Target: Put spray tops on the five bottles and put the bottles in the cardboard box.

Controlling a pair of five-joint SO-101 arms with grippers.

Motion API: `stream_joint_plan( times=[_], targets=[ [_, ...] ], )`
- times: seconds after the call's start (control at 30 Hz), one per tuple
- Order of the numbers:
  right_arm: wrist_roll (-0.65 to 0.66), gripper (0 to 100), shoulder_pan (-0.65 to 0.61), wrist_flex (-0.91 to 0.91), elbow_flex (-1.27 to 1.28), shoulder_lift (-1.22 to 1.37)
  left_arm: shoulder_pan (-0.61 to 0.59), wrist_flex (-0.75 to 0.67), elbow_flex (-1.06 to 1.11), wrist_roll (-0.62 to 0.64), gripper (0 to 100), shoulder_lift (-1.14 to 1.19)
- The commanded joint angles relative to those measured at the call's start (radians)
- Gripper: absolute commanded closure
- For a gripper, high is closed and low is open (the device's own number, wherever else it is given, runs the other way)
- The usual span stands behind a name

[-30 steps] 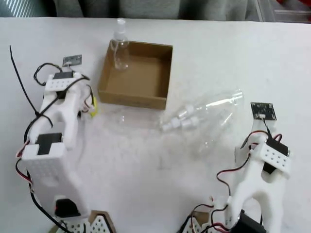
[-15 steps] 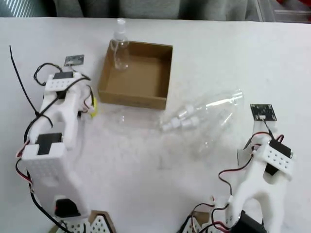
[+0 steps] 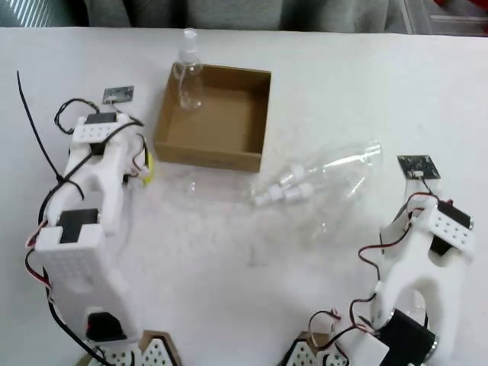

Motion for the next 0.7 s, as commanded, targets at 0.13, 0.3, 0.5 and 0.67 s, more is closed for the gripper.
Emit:
stream_joint_plan(
  times=[0.13, 0.3, 0.5, 0.67],
  targets=[
    [0.057, 76.5, 0.012, 0.12, -0.153, 0.016, 0.025, 0.009, -0.011, -0.011, 89, -0.013],
    [0.124, 76.5, 0.008, 0.14, -0.158, 0.059, 0.025, 0.009, -0.011, -0.011, 89, -0.013],
    [0.127, 76.5, 0.012, 0.145, -0.158, 0.107, 0.025, 0.009, -0.012, -0.012, 89, -0.013],
    [0.144, 76.5, 0.012, 0.116, -0.158, 0.174, 0.025, 0.009, -0.012, -0.012, 89, -0.013]
  ],
)
